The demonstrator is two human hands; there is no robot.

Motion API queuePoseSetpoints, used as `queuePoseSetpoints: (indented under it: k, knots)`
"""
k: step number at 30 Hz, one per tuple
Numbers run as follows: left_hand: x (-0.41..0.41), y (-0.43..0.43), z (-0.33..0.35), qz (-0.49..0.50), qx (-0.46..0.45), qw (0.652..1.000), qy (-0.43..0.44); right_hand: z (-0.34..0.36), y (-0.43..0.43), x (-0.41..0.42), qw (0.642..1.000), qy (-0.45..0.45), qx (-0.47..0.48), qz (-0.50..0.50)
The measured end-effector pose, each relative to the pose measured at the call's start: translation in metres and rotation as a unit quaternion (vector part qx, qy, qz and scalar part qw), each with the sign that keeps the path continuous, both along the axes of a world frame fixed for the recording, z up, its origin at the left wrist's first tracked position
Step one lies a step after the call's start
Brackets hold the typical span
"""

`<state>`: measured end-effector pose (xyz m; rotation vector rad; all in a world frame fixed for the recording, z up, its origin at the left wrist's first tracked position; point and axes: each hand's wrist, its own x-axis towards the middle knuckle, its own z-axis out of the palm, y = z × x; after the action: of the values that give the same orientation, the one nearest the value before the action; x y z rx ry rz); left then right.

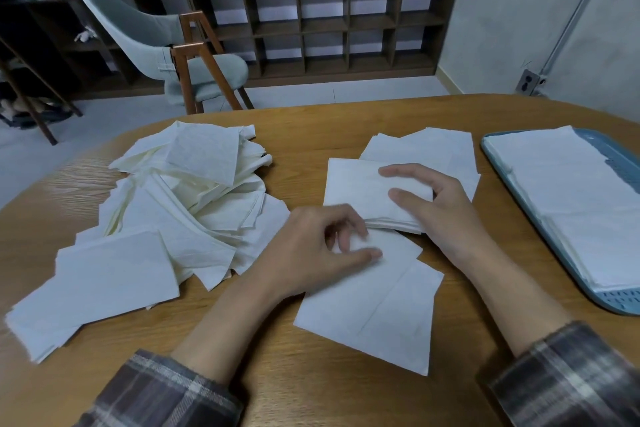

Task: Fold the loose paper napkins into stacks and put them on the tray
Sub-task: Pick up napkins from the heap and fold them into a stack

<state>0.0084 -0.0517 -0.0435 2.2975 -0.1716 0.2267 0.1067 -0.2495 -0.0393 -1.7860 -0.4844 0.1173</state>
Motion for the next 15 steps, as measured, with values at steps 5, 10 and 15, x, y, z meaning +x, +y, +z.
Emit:
queuePoseSetpoints:
  k: [5,10,15]
  knots:
    - [-0.004,-0.007,-0.008,-0.053,0.145,0.988,-0.013,-0.002,0.001,0.002,1.000,0.004,-0.003,0.001]
    - [-0.007,-0.010,-0.007,-0.058,0.200,0.977,-0.041,-0.004,0.002,0.003,1.000,0.004,-0.012,-0.002]
    - [-0.008,-0.013,-0.005,-0.076,0.175,0.981,-0.044,-0.003,0.002,0.003,1.000,0.000,-0.013,0.005]
